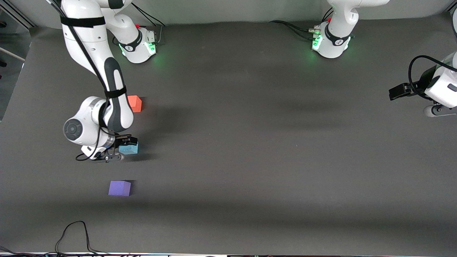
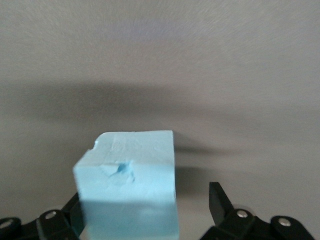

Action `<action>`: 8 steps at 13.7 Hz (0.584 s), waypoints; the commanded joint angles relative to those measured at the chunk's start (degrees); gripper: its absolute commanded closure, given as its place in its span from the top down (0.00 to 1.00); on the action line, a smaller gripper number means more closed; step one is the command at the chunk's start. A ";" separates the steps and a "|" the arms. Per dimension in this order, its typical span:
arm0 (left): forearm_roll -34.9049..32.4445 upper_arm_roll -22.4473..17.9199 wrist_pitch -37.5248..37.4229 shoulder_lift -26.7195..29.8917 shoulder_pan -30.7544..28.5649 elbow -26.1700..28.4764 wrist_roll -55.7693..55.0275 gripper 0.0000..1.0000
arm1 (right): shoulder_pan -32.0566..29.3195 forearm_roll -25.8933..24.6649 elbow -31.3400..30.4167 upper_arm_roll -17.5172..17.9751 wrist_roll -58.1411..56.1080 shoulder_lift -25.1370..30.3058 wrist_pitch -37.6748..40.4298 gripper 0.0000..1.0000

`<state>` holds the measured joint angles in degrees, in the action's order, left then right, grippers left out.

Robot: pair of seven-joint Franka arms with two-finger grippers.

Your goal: Place blue block between orange and purple blocks

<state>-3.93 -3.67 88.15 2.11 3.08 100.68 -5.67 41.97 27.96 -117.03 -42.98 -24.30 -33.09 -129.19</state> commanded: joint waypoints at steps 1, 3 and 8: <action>0.42 -0.54 -1.49 -0.61 0.53 -1.45 0.84 1.00 | 1.63 -3.09 8.36 -5.17 -0.48 2.24 12.51 1.00; 0.42 -0.54 -1.49 -0.61 0.53 -1.54 0.84 1.00 | 1.71 -3.17 15.13 -7.98 -0.40 2.25 19.56 1.00; 0.42 -0.54 -1.58 -0.61 0.62 -1.54 0.84 1.00 | 1.63 -3.35 19.74 -13.78 -0.83 9.69 24.86 1.00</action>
<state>-3.90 -3.65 88.08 2.10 3.09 100.67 -5.65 43.48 25.66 -96.71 -55.14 -24.30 -28.42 -105.73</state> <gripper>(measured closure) 0.000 0.000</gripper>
